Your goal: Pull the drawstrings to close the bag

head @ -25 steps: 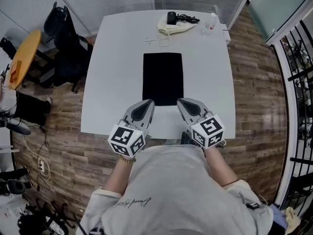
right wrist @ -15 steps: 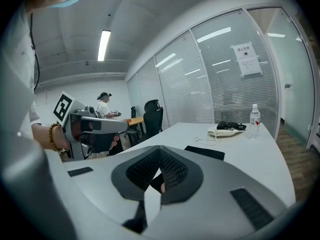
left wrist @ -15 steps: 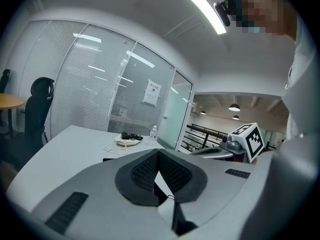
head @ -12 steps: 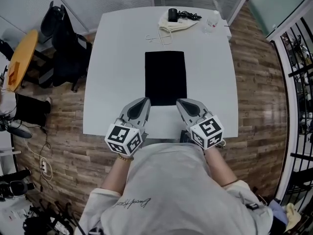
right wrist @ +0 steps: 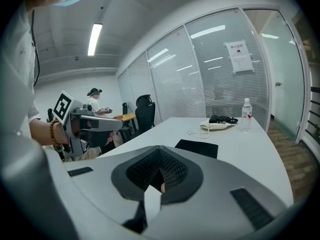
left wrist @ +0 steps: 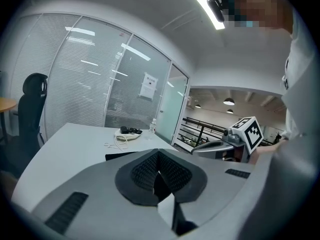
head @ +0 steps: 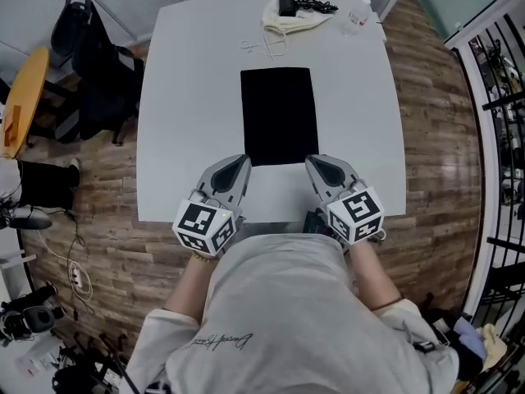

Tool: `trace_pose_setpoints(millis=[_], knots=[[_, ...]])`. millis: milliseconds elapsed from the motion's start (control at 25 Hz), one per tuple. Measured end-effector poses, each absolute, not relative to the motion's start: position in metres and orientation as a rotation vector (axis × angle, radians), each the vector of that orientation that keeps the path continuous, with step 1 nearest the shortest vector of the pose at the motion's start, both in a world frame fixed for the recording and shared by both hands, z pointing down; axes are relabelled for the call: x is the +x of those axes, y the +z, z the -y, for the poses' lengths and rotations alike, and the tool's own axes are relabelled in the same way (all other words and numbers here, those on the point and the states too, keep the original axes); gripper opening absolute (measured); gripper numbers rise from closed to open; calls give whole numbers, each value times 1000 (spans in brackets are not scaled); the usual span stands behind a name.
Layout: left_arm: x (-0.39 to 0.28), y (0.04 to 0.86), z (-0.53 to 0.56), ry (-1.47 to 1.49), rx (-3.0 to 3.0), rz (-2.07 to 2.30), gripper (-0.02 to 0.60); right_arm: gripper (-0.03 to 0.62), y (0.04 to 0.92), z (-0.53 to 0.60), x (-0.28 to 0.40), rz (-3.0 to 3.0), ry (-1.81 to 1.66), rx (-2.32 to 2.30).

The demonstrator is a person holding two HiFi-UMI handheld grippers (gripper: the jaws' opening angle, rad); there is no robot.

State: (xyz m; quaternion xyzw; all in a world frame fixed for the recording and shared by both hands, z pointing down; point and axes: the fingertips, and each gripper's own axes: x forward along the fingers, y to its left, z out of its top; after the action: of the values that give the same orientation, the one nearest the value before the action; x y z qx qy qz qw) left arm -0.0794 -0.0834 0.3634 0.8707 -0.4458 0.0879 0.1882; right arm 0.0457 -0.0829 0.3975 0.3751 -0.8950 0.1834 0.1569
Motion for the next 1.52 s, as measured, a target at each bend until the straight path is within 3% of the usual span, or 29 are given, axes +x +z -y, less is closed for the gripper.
trace_pose_setpoints(millis=[1520], knots=[[-108, 466, 72, 402, 2298, 1211, 9, 21, 488, 69, 77, 2332, 649, 1157]])
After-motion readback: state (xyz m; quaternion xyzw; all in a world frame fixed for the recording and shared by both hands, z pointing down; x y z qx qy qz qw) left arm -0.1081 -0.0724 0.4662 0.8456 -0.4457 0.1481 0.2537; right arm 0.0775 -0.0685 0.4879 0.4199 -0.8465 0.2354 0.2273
